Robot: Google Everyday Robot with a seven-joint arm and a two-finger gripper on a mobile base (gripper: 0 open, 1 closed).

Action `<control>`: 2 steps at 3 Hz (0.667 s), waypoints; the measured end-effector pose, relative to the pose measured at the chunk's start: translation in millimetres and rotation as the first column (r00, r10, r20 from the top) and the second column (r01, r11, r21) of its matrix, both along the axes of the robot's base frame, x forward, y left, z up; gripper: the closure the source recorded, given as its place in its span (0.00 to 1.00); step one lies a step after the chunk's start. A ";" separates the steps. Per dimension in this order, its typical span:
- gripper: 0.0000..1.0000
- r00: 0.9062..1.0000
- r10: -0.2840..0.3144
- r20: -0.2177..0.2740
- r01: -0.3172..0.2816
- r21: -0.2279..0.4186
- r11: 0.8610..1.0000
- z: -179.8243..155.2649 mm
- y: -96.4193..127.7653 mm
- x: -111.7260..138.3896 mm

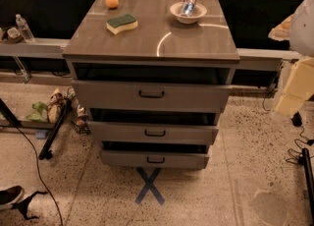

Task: Open top drawer

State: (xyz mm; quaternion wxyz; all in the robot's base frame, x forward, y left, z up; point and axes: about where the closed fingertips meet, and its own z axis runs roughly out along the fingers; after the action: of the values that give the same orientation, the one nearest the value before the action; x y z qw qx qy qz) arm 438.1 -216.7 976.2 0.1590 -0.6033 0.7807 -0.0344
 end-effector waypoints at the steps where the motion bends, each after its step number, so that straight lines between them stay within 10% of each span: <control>1: 0.00 1.000 0.004 0.001 -0.004 0.004 1.000 -2.8 1.7 1.0; 2: 0.00 0.999 0.043 0.009 -0.044 0.045 0.998 -33.0 19.8 10.9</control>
Offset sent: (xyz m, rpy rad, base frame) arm 0.0262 0.0453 -0.0824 0.1089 -0.0013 0.1038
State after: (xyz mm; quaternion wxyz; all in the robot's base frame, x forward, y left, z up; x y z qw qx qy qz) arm 449.0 -196.9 943.2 0.1764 -0.6163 0.7673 -0.0155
